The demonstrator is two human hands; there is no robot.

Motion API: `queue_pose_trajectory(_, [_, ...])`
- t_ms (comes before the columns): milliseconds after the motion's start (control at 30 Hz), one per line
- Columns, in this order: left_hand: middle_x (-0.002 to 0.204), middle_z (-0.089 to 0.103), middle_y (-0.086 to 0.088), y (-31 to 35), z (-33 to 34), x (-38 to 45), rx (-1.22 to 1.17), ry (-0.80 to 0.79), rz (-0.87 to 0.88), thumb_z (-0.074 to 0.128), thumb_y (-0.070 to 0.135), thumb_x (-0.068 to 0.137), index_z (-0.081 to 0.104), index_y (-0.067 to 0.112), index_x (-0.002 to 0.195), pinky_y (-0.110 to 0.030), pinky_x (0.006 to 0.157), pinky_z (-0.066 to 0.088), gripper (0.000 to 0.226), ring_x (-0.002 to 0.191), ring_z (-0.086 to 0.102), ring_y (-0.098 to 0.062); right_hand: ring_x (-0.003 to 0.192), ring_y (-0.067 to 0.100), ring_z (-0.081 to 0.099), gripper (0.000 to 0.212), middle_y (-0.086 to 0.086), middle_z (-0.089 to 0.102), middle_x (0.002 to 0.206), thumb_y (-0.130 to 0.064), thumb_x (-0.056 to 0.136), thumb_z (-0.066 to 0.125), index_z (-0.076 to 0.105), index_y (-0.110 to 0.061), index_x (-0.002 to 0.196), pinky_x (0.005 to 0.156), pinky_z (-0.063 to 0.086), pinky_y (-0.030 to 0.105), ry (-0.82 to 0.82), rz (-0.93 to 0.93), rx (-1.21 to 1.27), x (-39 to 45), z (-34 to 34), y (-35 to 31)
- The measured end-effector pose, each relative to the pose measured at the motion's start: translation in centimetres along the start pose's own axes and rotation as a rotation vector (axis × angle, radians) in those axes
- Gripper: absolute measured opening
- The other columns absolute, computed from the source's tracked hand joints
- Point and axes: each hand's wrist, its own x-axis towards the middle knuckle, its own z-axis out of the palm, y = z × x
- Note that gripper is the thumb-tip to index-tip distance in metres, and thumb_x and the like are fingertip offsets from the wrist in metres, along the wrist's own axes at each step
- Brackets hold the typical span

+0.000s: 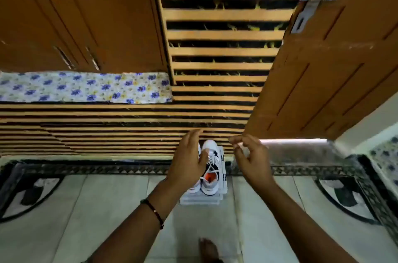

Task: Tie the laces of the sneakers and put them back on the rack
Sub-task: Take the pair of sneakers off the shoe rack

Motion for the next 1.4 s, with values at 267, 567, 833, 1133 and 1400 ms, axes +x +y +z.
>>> queue_pose_trajectory(267, [0.139,0.046,-0.01,-11.1,12.6,1.1,0.082,-0.244,-0.269,0.046,0.029,0.085,0.035,0.012,0.135,-0.035,0.11,0.036,0.054,0.129,0.043,-0.025,0.092,0.006,0.054,0.024,-0.005,0.065,0.092,-0.011,0.076,0.051,0.069,-0.015,0.091,0.079,0.037,0.007,-0.303,0.209,-0.049,0.7,8.4,12.9])
queue_pose_trajectory(567, [0.15,0.031,-0.012,-23.4,23.6,1.9,0.312,-0.503,-0.356,0.051,0.025,0.086,0.016,0.012,0.143,-0.039,0.115,0.019,0.068,0.138,0.029,-0.03,0.119,0.024,0.05,0.05,0.009,0.058,0.127,-0.02,0.079,0.06,0.05,-0.012,0.127,0.101,0.033,0.024,-0.654,0.292,-0.176,-2.1,20.5,26.8])
queue_pose_trajectory(833, [0.154,0.019,-0.004,-28.2,28.4,2.9,0.474,-0.628,-0.346,0.053,0.028,0.083,0.011,0.018,0.144,-0.045,0.119,0.012,0.074,0.144,0.011,-0.026,0.126,0.031,0.049,0.077,0.012,0.055,0.134,-0.014,0.064,0.076,0.043,-0.011,0.134,0.103,0.039,0.052,-0.766,0.031,-0.548,-2.5,26.5,32.7])
queue_pose_trajectory(1133, [0.157,0.008,-0.005,-29.5,30.2,3.8,0.573,-0.574,-0.348,0.049,0.018,0.086,0.007,0.02,0.145,-0.053,0.118,0.002,0.072,0.145,-0.001,-0.028,0.129,0.03,0.037,0.047,0.009,0.056,0.126,-0.023,0.083,0.059,0.044,-0.011,0.127,0.112,0.015,0.054,-0.925,0.003,-0.722,-0.2,28.6,32.7])
queue_pose_trajectory(1400, [0.157,0.012,-0.007,-28.9,28.7,0.8,0.534,-0.479,-0.294,0.043,0.007,0.084,0.014,0.015,0.145,-0.05,0.118,-0.004,0.068,0.145,-0.002,-0.026,0.098,0.031,0.064,0.036,0.007,0.073,0.091,-0.013,0.061,0.079,0.067,-0.011,0.094,0.097,0.039,0.056,-0.671,-0.028,-0.724,-3.8,27.8,33.6])
